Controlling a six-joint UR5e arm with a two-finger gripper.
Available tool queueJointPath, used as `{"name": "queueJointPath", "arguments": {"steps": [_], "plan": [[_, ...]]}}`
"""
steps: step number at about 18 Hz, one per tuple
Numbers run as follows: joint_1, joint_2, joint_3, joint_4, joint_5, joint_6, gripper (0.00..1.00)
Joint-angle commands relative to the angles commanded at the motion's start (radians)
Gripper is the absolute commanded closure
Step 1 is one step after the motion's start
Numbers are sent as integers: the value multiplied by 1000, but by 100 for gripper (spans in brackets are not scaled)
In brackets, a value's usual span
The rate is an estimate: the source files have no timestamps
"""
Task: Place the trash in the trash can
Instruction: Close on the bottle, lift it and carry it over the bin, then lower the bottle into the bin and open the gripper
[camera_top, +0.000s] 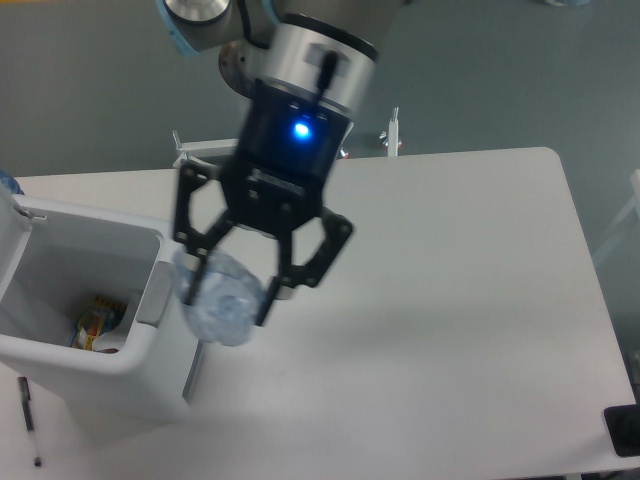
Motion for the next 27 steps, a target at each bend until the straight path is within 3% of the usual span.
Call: {"name": "queueJointPath", "arguments": {"steps": [5, 9, 19, 27], "plan": [[-54, -3, -8, 3, 0, 5, 63], [-98, -21, -26, 90, 2, 12, 63], [-149, -26, -106, 97, 9, 97, 63], [-150, -29, -123, 112, 11, 98, 63]]}}
